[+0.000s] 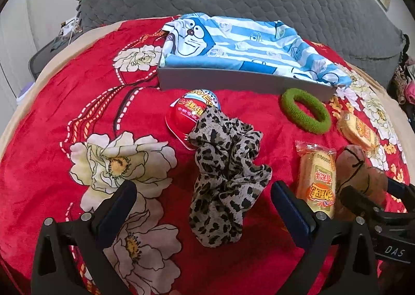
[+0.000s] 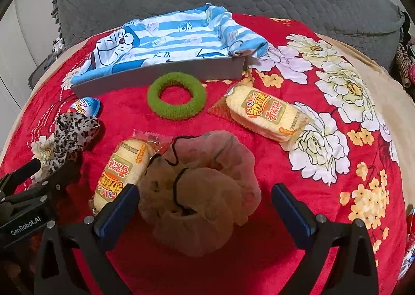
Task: Organize objects
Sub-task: 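Close the left tool on the leopard scrunchie while the right tool grasps the mesh sponge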
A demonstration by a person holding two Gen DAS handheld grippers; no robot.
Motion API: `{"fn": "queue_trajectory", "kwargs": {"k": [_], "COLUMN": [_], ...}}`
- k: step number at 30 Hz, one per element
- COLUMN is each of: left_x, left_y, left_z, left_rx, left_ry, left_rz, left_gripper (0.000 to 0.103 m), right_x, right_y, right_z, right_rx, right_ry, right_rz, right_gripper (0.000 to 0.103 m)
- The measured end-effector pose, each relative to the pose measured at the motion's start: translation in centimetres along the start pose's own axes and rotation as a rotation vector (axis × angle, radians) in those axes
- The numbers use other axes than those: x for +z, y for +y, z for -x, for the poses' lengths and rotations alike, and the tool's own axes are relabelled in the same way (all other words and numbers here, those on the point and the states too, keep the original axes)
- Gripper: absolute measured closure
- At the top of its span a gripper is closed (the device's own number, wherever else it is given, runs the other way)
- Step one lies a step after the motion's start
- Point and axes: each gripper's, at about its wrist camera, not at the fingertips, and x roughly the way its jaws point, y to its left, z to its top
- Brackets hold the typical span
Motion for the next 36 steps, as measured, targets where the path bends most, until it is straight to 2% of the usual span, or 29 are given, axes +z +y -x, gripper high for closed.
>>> {"fn": "queue_trajectory", "kwargs": {"k": [4,10,14,18,21,25,29,32,36], "left_x": [0.0,0.0,0.0,-0.2,-0.2,-0.2,-0.1,0.3,0.9], "left_y": [-0.2,-0.1,0.1,0.2,0.1,-0.1,-0.6,-0.9,-1.1], "left_z": [-0.2,-0.5,-0.9,-1.4,-1.5,-1.4,-1.1,-0.7,0.1], "left_rx": [-0.006,-0.016,-0.034,-0.033,-0.043,-0.057,-0.082,-0.102,-0.114], "left_ry": [0.001,0.019,0.049,0.076,0.087,0.093,0.09,0.072,0.045], "left_rz": [-0.005,0.0,0.018,0.027,0.016,0.004,-0.035,-0.059,-0.07], "left_gripper": [0.001,0.012,0.031,0.038,0.052,0.059,0.073,0.083,0.089], "right_x": [0.0,-0.2,-0.1,-0.1,-0.1,-0.2,-0.2,-0.1,-0.1], "right_y": [-0.2,-0.2,-0.2,-0.2,-0.2,-0.3,-0.4,-0.3,-0.3], "right_z": [-0.2,-0.4,-0.5,-0.5,-0.5,-0.6,-0.5,-0.4,-0.3], "right_rx": [-0.003,-0.003,-0.002,0.002,0.017,0.037,0.046,0.048,0.05], "right_ry": [0.005,0.017,0.02,0.024,0.026,0.036,0.035,0.032,0.031], "right_rz": [-0.005,-0.006,-0.006,-0.011,-0.013,-0.017,-0.024,-0.023,-0.026], "right_gripper": [0.003,0.006,0.011,0.015,0.022,0.034,0.042,0.044,0.044]}}
